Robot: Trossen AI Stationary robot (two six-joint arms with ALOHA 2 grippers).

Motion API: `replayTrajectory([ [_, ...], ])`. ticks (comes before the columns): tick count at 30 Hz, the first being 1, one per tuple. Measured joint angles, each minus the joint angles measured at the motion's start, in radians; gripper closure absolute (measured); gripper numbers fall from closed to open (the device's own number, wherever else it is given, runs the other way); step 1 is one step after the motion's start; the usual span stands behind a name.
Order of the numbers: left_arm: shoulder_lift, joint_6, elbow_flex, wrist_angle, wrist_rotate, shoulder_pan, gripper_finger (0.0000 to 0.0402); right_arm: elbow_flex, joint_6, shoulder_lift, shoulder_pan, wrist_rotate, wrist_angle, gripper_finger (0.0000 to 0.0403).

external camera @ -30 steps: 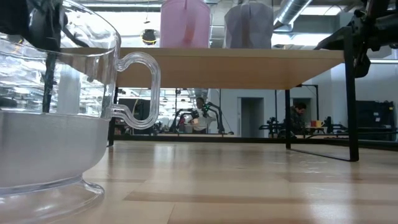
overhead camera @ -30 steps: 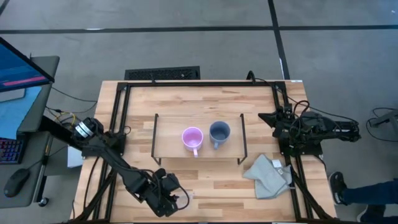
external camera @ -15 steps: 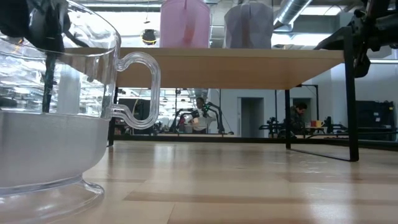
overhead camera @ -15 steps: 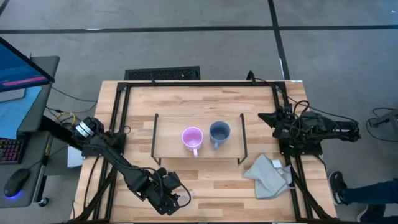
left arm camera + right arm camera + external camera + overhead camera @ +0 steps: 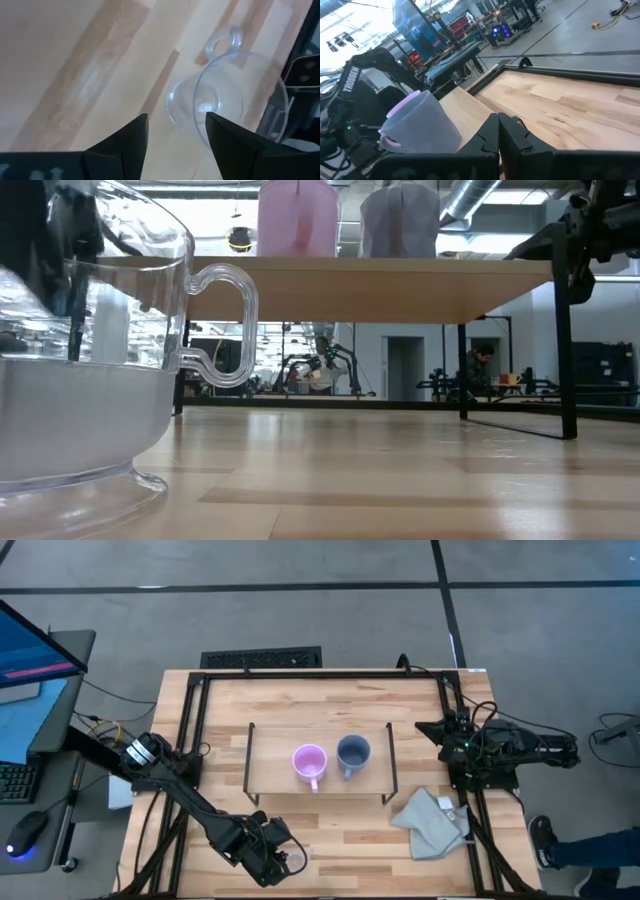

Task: Stack small to large cups/mugs on shelf
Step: Put the transparent mug on the shelf

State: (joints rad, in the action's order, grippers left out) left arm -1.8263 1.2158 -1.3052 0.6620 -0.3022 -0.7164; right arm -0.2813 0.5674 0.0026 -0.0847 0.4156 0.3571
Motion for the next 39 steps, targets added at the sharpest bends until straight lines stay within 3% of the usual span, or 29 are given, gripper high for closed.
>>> replayTrajectory([
  [9, -0.042, -0.001, 0.002, -0.040, 0.055, 0.003, 0.0227, 0.000, 0.000, 0.000, 0.000, 0.000, 0.001, 0.0379],
  [12, -0.042, -0.029, -0.012, -0.029, 0.057, 0.003, 0.0267, 0.000, 0.000, 0.000, 0.000, 0.000, 0.001, 0.0379],
  [18, -0.039, -0.110, -0.041, -0.022, 0.062, 0.004, 0.0387, 0.000, 0.000, 0.000, 0.000, 0.000, 0.001, 0.0379],
  [31, -0.039, -0.108, -0.050, -0.013, 0.070, 0.005, 0.0401, 0.000, 0.000, 0.000, 0.000, 0.000, 0.001, 0.0378],
  [39, -0.039, -0.159, -0.205, 0.175, 0.013, 0.005, 0.0401, 0.000, 0.000, 0.000, 0.000, 0.000, 0.001, 0.0378],
])
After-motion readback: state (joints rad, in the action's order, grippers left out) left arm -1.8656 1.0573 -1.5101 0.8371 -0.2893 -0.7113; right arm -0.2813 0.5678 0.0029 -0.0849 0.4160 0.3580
